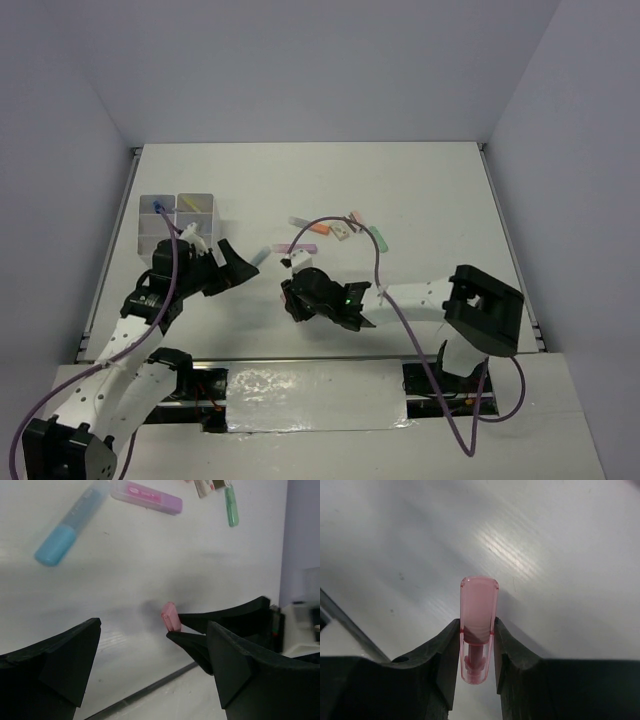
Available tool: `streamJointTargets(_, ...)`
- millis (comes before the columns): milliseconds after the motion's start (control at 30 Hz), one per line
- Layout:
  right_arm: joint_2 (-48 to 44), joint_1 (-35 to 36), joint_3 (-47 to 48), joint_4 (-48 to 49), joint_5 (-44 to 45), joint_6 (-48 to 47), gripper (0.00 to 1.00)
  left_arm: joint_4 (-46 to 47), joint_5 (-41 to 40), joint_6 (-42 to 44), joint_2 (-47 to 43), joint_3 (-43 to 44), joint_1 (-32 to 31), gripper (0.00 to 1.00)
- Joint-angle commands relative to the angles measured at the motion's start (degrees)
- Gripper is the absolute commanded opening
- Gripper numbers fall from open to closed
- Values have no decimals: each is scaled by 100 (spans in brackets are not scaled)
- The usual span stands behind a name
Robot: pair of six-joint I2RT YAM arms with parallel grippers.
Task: Sort the stationery into containers
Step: Pick up the pen from the center of the board, then place the pen in the storage box.
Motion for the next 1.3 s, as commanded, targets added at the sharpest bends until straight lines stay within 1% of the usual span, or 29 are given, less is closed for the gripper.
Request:
streamJointTargets(0, -723, 131, -18, 456, 407, -491, 0, 742, 97, -878, -227, -110, -404, 98)
streamJointTargets(33, -889, 183, 8, 526, 486, -536, 0, 786, -112, -994, -314, -145, -701, 98)
streamJointTargets(167, -1163, 429, 78, 781, 706, -861, 1, 1041, -544, -1513, -464, -224, -1291, 96)
streamJointTargets(267, -1259, 500, 148, 861, 838, -1002, 1, 1164, -676, -1689, -421, -172, -1450, 93)
streamJointTargets(367, -1409, 579, 122, 1009, 952, -1142, 1, 1164, -756, -1707, -342, -67, -1565, 84)
streamJointTargets(400, -1444, 623, 105, 1071, 1005, -1186, 1, 1190, -747, -1733, -298, -49, -1582, 77)
streamJointTargets(467, -1523, 623, 87, 1212, 1075, -1274, 2, 1278, -695, -1803, -236, -66, -1653, 67)
streamJointTargets(633, -1462, 632, 201, 1326, 1120, -1406, 2, 1472, -694, -1821, -43, -49, -1933, 62)
streamJointTargets(733, -1330, 641, 307, 1344, 1067, -1494, 2, 1638, -712, -1856, 19, -31, -2039, 47)
streamJointTargets(767, -1295, 623, 324, 1361, 1067, -1520, 2, 1665, -721, -1839, 36, -5, -2057, 32)
streamJointTargets(800, -1243, 623, 316, 1422, 1049, -1521, 2, 1657, -773, -1812, 89, 73, -2101, 24)
streamJointTargets(833, -1225, 623, 307, 1440, 1014, -1468, 3, 1552, -826, -1682, 124, 144, -2118, 13)
streamJointTargets(867, -1224, 588, 281, 1484, 945, -1442, 5, 1412, -896, -1576, 229, 249, -2145, 9)
streamJointTargets(900, -1242, 570, 193, 1624, 848, -1415, 8, 1228, -1149, -1497, 300, 511, -2171, 1)
streamJointTargets(933, -1259, 553, 140, 1677, 804, -1346, 31, 1034, -1282, -1313, 361, 618, -2180, 0)
streamJointTargets(967, -1286, 535, 88, 1713, 847, -1293, 48, 737, -1431, -1242, 449, 724, -2180, 0)
streamJointTargets(1000, -1364, 518, -26, 1739, 891, -1249, 60, 577, -1624, -1206, 467, 907, -2180, 0)
streamJointTargets(1033, -1409, 500, -71, 1722, 952, -1161, 81, 436, -1983, -1110, 485, 996, -2180, 0)
streamJointTargets(1067, -1566, 474, -193, 1591, 1170, -1099, 99, 130, -2300, -1048, 520, 1084, -2180, 0)
streamJointTargets(1100, -1689, 439, -272, 1547, 1207, -1012, 100, -82, -3086, -969, 555, 1346, -2171, 0)
streamJointTargets(1133, -1812, 395, -273, 1546, 1207, -959, 100, -266, -3512, -916, 616, 1488, -2163, 0)
streamJointTargets(1167, -2144, 308, -621, 1537, 1164, -889, 100, -660, -3933, -881, 791, 1811, -2102, 0)
streamJointTargets(1233, -2471, 289, -870, 1555, 1128, -747, 100, -883, -4838, -785, 1011, 2129, -1961, 0)
streamJointTargets(1267, -2760, 289, -1036, 1503, 1120, -730, 100, -1092, -5121, -810, 1230, 2435, -1812, 0)
